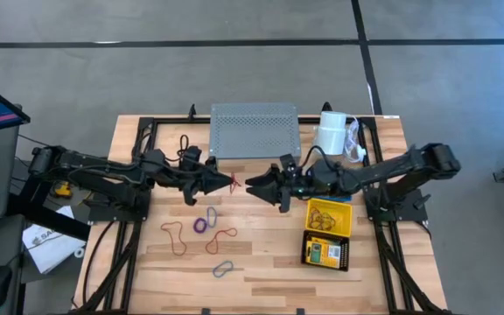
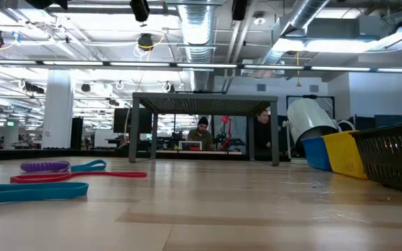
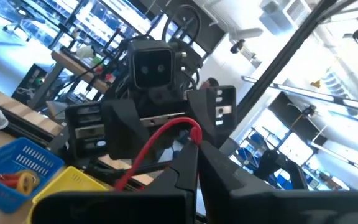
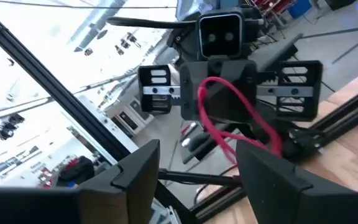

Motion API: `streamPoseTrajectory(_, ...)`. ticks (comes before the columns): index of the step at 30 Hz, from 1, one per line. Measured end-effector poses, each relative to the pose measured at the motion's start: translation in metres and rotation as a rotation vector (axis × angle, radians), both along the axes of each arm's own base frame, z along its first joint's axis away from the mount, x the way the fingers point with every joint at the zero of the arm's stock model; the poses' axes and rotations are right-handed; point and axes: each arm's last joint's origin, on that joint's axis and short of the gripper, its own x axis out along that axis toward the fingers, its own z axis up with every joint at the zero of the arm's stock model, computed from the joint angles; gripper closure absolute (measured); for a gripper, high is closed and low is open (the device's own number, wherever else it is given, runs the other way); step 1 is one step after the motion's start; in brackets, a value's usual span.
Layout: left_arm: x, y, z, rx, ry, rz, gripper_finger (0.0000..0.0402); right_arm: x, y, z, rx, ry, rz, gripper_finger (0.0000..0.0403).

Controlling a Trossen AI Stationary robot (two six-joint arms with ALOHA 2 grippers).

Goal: Pick & Place Office Desk Supplies
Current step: Put the red rubber band into the yellow basket

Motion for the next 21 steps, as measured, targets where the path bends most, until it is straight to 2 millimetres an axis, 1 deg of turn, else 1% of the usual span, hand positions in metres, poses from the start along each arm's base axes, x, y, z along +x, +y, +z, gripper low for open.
streamPoseTrajectory(5,0.001,0.000,0.000,-0.036,-0.001,0.005,0.0401,0.005,0.001,-0.005,0.028,-0.010,0.004,0.0200)
streamPoseTrajectory(8,0.005,0.000,-0.003,-0.061,0.002,0.005,0.0401,0.005,0.000,-0.003,0.031,-0.027,0.002,0.0203)
streamPoseTrajectory(13,0.020,-0.001,-0.004,-0.082,0.027,-0.011,0.0401,0.005,-0.002,-0.002,0.032,-0.037,-0.006,0.0206)
streamPoseTrajectory(21,0.038,-0.003,0.009,-0.069,0.005,-0.062,0.0401,0.005,-0.002,-0.003,0.032,-0.033,-0.006,0.0210)
